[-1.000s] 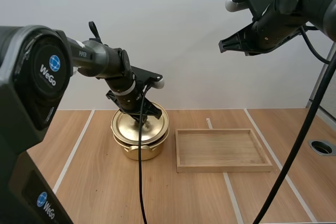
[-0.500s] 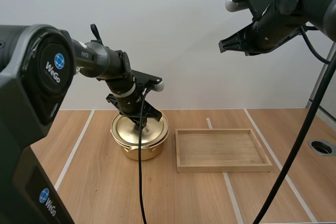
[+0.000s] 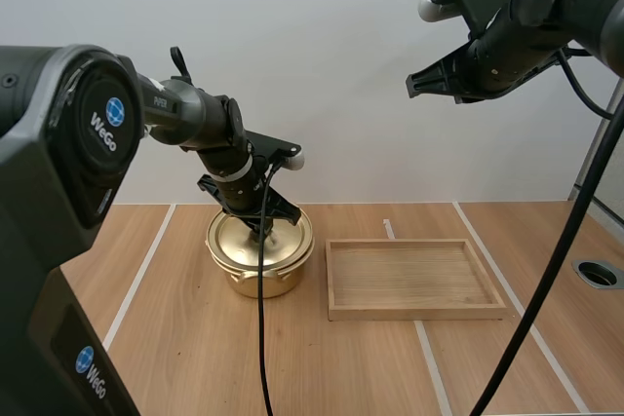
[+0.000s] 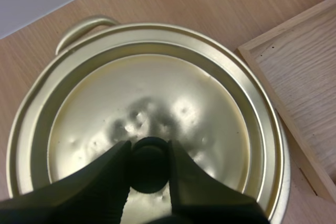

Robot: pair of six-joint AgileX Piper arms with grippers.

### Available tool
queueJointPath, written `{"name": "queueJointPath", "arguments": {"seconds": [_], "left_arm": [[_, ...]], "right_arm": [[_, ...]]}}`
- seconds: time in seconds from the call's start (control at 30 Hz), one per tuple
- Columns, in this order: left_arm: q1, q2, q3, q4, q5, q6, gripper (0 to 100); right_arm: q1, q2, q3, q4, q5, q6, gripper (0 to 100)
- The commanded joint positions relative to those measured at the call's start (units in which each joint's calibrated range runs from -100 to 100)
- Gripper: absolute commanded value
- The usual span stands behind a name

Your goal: Open the pot, put the grape inside, and close it

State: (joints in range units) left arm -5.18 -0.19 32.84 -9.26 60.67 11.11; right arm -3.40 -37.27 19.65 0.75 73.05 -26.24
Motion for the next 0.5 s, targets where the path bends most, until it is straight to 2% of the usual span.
{"name": "queueJointPath", "arguments": {"seconds": [0.0,0.17,0.23,0.47], "left_arm": [[-0.07,0.39,0.04,-0.76,0.62,-0.18,27],[-0.07,0.39,0.04,-0.76,0.45,-0.18,79],[-0.07,0.39,0.04,-0.76,0.44,-0.18,92],[-0.07,-0.09,-2.04,-0.76,2.41,0.04,92]], "right_arm": [[-0.18,-0.79,-0.01,0.26,0.12,-0.21,0],[-0.18,-0.79,-0.01,0.26,0.12,-0.21,0],[-0.18,-0.79,-0.01,0.38,0.12,-0.21,0],[-0.18,-0.79,-0.01,1.09,0.12,-0.85,0]]}}
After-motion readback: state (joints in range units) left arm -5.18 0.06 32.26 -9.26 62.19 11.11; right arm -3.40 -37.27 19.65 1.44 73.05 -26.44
